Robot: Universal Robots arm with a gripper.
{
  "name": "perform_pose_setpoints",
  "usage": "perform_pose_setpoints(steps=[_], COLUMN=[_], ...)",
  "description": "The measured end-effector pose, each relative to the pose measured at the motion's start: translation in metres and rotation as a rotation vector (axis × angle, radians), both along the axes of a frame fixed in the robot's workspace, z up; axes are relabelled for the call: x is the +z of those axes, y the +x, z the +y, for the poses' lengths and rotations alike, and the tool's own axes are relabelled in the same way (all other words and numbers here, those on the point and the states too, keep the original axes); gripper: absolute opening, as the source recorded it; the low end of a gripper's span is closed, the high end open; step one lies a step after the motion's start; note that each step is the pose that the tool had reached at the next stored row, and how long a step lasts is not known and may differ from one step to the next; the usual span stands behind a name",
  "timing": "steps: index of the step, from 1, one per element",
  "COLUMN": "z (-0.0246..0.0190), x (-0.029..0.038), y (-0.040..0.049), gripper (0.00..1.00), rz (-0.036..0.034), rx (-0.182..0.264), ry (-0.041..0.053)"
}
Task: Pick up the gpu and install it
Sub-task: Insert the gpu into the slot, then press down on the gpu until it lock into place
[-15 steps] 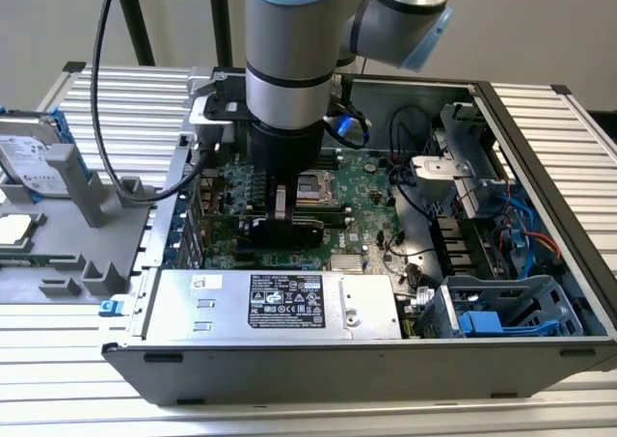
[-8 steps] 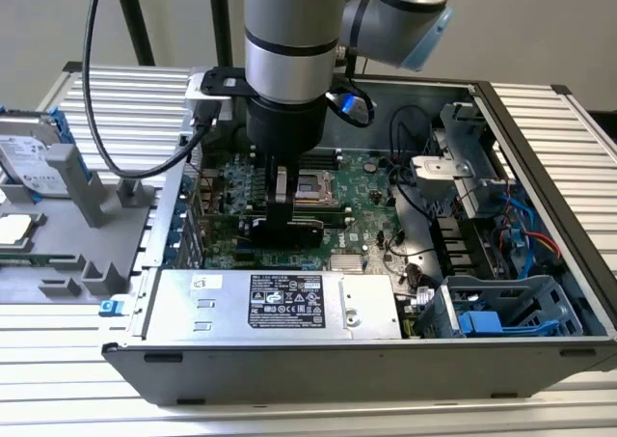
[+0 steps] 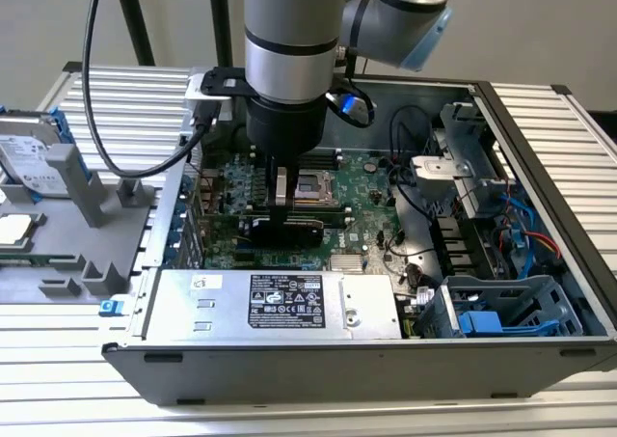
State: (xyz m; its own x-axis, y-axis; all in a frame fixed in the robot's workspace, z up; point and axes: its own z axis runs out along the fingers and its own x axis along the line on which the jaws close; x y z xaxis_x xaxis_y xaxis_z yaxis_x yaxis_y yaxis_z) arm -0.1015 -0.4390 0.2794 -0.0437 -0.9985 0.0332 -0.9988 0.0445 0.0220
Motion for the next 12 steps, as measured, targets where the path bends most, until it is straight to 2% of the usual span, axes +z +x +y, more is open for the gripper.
perform_pose_setpoints(steps=[12], z=[0.0], x=[0.0], y=[0.0], gripper=[0.0], rz=[0.0], rx=[0.0], ry=[-0.0248])
